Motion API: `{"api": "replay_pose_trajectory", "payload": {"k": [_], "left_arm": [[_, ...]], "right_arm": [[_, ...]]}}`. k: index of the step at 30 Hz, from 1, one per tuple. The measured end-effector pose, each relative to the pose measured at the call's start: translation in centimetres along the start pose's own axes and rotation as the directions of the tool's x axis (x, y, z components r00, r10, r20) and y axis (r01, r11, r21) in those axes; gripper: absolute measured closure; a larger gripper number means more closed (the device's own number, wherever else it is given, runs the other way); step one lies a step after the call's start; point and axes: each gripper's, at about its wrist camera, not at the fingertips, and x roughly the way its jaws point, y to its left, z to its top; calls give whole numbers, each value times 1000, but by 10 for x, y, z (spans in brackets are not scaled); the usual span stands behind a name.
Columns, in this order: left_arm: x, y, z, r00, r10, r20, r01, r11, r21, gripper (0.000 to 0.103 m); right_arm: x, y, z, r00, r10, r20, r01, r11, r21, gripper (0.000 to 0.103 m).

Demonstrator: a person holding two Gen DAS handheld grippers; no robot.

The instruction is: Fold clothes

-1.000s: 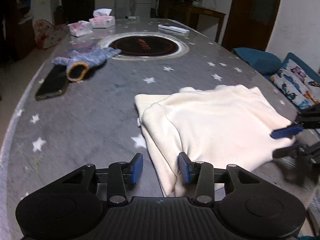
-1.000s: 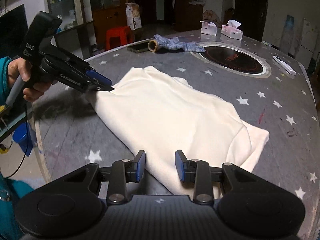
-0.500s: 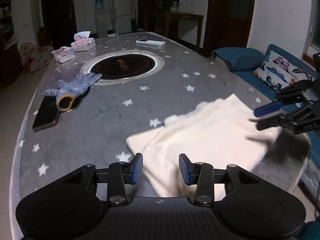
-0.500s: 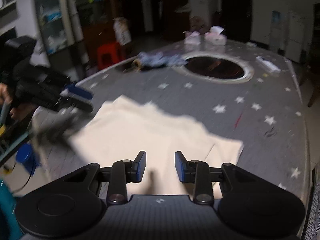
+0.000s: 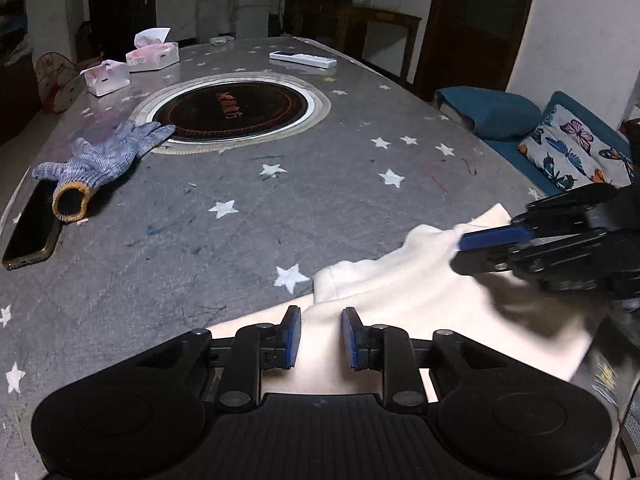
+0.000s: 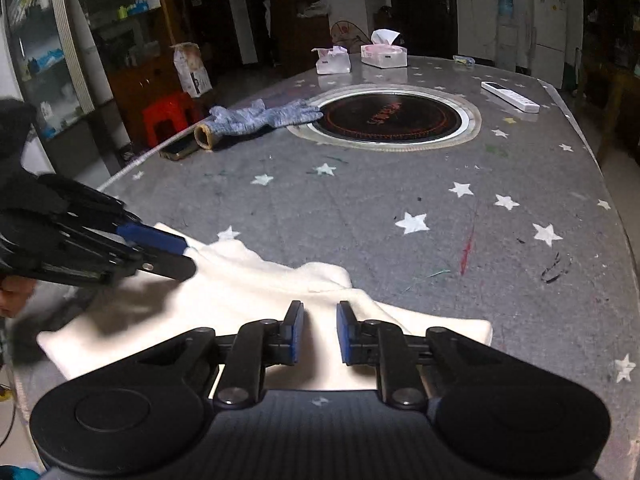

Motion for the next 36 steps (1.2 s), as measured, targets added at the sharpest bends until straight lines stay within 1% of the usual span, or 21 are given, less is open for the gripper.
{"api": "replay_pose_trajectory", "payload": {"k": [2,5,10,14,16,17,19,23,26,29,32,36], "left_arm": [[0,-1,-1,1000,5,4,-5,1000,3,76],[-1,-1,-2,1000,13,10,-13,1000,9,76],[-7,-5,-1,999,22,25,-22,1000,13,76],[-28,-15,-7,998,-3,63,1,999,32,77],[-39,-20,-9,996,-16,82,13,999,42,76],[-45,-23,-11,995,-23,92,19,999,48,76],[-54,-29,-17,995,-32,94,26,997,66,76],[-65,-38,-32,994,-61,90,54,995,80,76],[-62,-41,-46,994,-82,67,77,995,69,76],[-53,-39,-57,997,-70,30,68,996,52,76],[-55,-32,-61,996,-80,35,79,996,35,76],[-58,-32,-59,995,-83,48,82,996,33,77]], "right_arm": [[-13,-3,0,1000,-5,22,5,1000,-4,87],[-39,-4,-4,1000,-16,25,17,999,-42,86],[-75,14,-26,1000,-3,15,5,992,-125,87],[-83,19,-49,1000,0,-6,-1,994,-105,87],[-75,17,-59,999,-21,-33,18,996,-90,87],[-76,17,-59,999,-21,-30,19,996,-89,87],[-77,17,-60,1000,-21,-21,19,996,-86,87],[-84,18,-45,999,-25,32,29,994,-108,87],[-73,14,-39,998,-31,45,35,996,-87,87],[-62,7,-39,999,-43,31,45,997,-67,87],[-50,1,-39,998,-55,17,55,997,-47,88],[-49,1,-25,997,-63,49,66,996,-52,87]]}}
